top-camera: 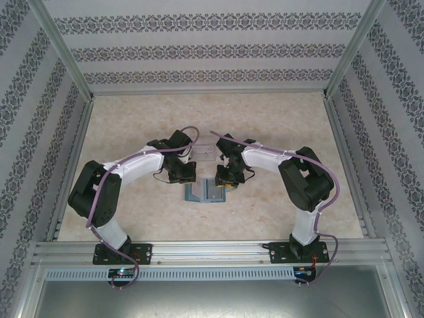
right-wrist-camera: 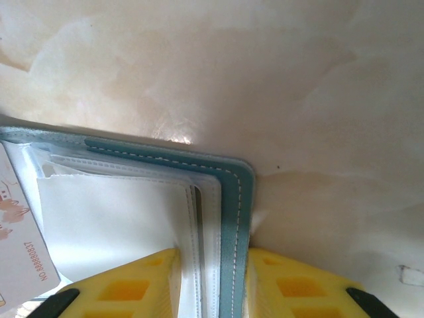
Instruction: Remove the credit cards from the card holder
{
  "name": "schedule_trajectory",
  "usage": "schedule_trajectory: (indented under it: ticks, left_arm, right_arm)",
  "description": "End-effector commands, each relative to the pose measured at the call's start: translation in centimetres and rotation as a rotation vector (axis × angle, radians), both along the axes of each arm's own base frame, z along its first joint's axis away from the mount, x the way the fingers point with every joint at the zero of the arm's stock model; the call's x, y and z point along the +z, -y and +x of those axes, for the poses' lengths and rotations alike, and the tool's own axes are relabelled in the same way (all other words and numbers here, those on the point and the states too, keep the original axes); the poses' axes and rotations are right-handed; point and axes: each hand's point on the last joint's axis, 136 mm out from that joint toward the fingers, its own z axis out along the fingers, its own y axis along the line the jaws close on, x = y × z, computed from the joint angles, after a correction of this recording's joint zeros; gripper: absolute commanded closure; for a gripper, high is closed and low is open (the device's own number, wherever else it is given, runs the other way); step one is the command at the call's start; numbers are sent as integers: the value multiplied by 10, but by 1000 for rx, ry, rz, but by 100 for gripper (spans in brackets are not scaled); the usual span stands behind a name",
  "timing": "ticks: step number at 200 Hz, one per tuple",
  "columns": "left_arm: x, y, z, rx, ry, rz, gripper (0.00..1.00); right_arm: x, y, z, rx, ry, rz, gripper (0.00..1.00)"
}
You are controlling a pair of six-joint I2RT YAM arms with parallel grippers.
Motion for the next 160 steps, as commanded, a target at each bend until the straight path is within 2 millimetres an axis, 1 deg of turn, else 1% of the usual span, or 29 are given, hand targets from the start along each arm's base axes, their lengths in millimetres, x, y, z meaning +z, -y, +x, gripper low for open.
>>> schedule_trajectory:
  ticks: [1,29,50,81,98,111,136,160]
  left_arm:
    - [10,-4,-5,-8,2,41,100]
    - [19,-3,-1,-19,25,38,100]
    - [28,-2,0,-65,58,34,100]
    - [34,2,1,-193,90,30,100]
    - [38,4,5,-292,133,40,100]
    - [39,5,9,-388,166,53,100]
    - [43,-2,20,-555,214,130,100]
    - [48,-9,39,-661,289,202,100]
  right_arm:
    - [7,2,4,5,31,-7,69]
    - [11,3,5,-1,41,1,69]
    - [16,4,7,-13,61,13,69]
    - [33,3,14,-48,114,66,70]
    - [43,5,20,-65,153,96,70]
    - [48,10,26,-83,178,113,70]
    - [57,25,35,-105,195,112,70]
    - [66,41,44,-129,220,111,69]
